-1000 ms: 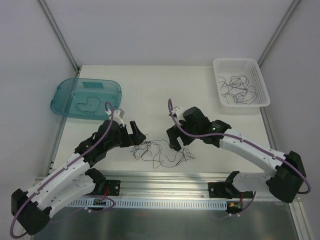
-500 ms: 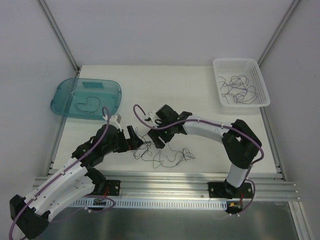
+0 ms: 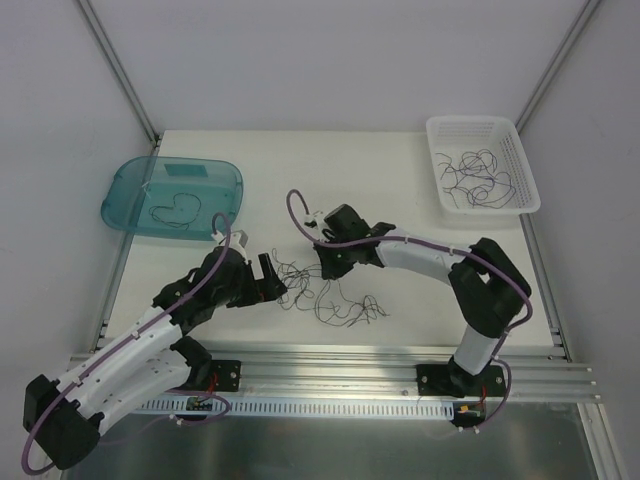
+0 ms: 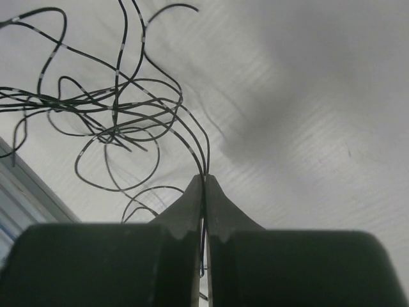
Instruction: Untangle the cables
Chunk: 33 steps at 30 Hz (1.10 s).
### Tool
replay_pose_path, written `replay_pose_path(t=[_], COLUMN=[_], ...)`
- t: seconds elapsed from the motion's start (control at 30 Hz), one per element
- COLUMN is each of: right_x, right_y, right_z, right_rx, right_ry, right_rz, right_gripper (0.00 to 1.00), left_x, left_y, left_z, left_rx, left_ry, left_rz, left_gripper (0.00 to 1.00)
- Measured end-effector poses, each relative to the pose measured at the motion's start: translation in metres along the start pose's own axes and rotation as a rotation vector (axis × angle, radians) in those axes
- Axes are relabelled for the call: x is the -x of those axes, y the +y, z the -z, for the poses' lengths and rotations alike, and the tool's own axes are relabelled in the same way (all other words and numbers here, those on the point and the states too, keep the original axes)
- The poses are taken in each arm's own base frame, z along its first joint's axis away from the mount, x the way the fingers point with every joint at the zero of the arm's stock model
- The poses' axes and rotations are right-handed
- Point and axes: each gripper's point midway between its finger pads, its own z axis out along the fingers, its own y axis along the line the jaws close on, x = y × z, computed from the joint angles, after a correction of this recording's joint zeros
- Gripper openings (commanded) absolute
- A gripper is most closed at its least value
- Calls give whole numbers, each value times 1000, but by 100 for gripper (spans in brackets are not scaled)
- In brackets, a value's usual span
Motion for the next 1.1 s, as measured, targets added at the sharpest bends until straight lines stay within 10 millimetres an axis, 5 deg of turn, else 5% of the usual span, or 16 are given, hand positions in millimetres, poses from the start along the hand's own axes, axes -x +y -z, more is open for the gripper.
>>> replay_pose_path(t=[0.23,0.47,0.87,1.1], right_x=[-4,-32,-12,-12], right_y=[-32,-24,-7,1], right_z=[36,25,21,17], right_rx=[-91,-83,-38,-29], right_ry=[-147,-169,-249,-243], right_rz=[-377,-655,-752,-747], right_gripper=[1,1,1,1], left_x=[-7,-12,-23,-8], left_y=[6,-3,-19,-18], left_z=[-8,-24,-69,-89], left_rx=[39,34,41,102], left_ry=[41,68,93,36], left_rz=[14,27,30,21], left_gripper=[99,94,69,50])
